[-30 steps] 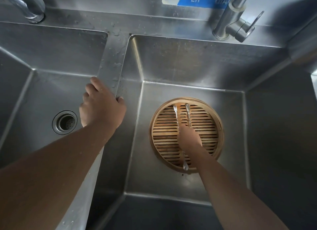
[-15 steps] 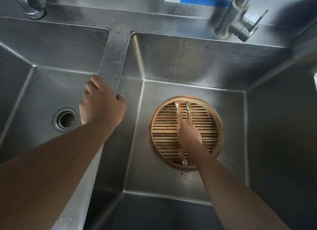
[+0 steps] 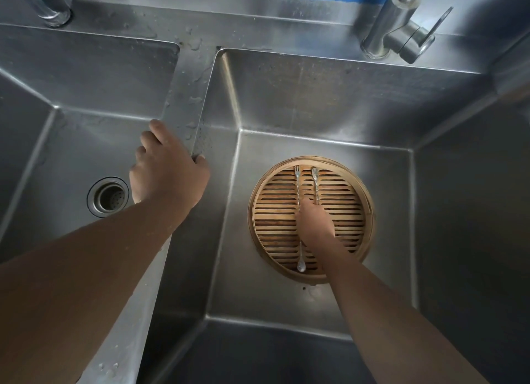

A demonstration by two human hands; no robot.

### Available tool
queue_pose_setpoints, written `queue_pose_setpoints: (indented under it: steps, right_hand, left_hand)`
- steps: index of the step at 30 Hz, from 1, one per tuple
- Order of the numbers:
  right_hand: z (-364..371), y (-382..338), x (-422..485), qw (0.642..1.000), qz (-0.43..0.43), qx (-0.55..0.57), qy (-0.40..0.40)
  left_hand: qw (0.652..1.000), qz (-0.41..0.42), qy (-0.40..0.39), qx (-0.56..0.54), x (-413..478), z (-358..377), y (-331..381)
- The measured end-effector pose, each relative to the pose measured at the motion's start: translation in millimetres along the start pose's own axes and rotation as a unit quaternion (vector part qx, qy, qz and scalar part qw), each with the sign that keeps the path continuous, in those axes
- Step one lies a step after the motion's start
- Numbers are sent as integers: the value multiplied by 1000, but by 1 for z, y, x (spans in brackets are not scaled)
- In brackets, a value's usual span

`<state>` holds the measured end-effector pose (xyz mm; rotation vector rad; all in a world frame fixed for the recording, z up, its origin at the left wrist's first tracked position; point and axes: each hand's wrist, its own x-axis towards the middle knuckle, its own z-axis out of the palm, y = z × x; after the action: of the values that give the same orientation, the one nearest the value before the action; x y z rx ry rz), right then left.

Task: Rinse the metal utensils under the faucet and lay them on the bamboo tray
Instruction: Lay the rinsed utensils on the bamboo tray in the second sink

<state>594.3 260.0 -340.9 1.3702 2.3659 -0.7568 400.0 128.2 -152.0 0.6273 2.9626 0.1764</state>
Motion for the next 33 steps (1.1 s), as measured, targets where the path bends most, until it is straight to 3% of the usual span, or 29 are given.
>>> queue_pose_setpoints:
  steps: [33]
  right_hand:
    - [9,-2,2,999,-36,1,5]
  left_hand:
    - [1000,1,10,4,4,5,-2]
